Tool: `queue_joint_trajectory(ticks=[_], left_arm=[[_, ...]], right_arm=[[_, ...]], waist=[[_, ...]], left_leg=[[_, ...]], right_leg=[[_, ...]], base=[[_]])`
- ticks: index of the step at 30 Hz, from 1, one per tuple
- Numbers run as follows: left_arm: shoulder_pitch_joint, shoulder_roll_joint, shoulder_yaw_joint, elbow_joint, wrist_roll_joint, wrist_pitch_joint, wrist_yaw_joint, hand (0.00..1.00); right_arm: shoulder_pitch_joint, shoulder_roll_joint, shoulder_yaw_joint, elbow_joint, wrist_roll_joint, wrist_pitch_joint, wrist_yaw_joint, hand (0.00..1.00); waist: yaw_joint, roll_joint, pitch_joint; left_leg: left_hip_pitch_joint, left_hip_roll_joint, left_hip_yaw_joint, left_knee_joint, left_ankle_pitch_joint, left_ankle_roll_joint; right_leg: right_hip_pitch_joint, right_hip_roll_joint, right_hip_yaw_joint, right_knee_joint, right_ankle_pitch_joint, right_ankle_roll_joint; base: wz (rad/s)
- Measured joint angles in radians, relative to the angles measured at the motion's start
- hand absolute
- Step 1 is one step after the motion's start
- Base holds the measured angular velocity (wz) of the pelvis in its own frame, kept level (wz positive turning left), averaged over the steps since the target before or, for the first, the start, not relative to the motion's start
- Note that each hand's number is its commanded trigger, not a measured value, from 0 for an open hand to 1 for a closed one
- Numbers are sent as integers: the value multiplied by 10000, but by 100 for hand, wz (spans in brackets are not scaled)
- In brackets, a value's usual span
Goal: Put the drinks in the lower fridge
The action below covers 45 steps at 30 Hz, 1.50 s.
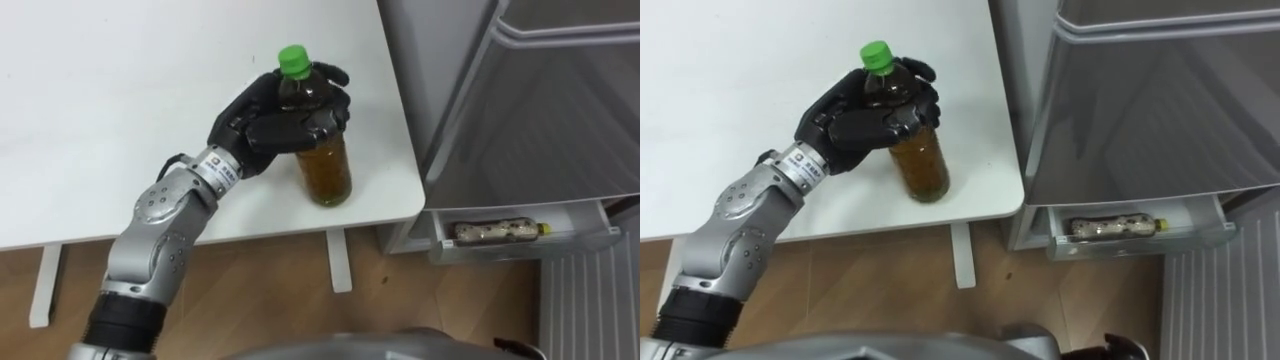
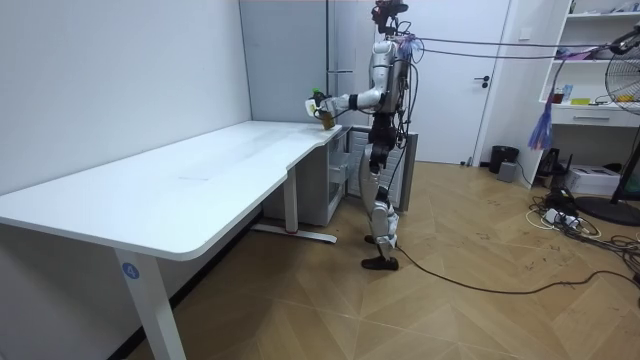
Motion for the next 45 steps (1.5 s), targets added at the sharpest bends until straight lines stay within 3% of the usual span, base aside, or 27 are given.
queue_joint_trajectory(ticks=[6,14,19,27,33,37,42,45], left_arm=[[0,7,0,0,1,3,-1,100],[-5,-96,5,-36,-7,-43,86,100],[-5,-186,-40,-211,-3,-43,123,100],[-12,-260,-538,-305,0,-169,128,100],[-93,-369,-1448,-578,-14,-205,79,100],[-280,-427,-1905,-578,-66,-207,23,100],[-604,-431,-2171,-576,-76,-210,-349,100],[-674,-431,-2253,-577,-76,-210,-489,100]], right_arm=[[-111,-4,6,-81,173,-36,3,0],[-686,47,307,-77,466,-68,129,0],[-823,169,407,-100,450,-246,439,0],[-770,216,913,-692,28,-353,701,0],[-1034,321,1745,-1328,-730,-546,1205,0],[-1151,372,2289,-1530,-755,-545,1671,0],[-1206,360,2653,-1775,-652,-531,2268,0],[-1201,359,2774,-2214,-596,-455,2737,0]], waist=[[40,67,-44],[46,-89,40],[20,-169,-6],[15,-217,-42],[5,-115,-63],[-30,-57,-38],[-16,-188,54],[-10,-257,63]], left_leg=[[34,12,12,-6,0,0],[0,6,5,-12,0,0],[-70,10,0,0,0,0],[-91,16,-14,-2,0,0],[-38,17,-10,-1,0,0],[-78,28,-4,102,0,1],[-82,42,41,175,0,1],[-82,48,129,185,1,2]], right_leg=[[38,26,1,12,2,-2],[-4,24,-12,-26,0,-3],[9,29,-104,-28,1,-3],[38,-3,-267,6,7,0],[82,6,-200,8,15,-8],[35,-1,-167,113,16,-12],[19,-40,-121,170,16,-21],[-61,-33,-48,171,15,-21]], base=[[0],[0],[0],[5],[0],[-1],[-1],[-8]])
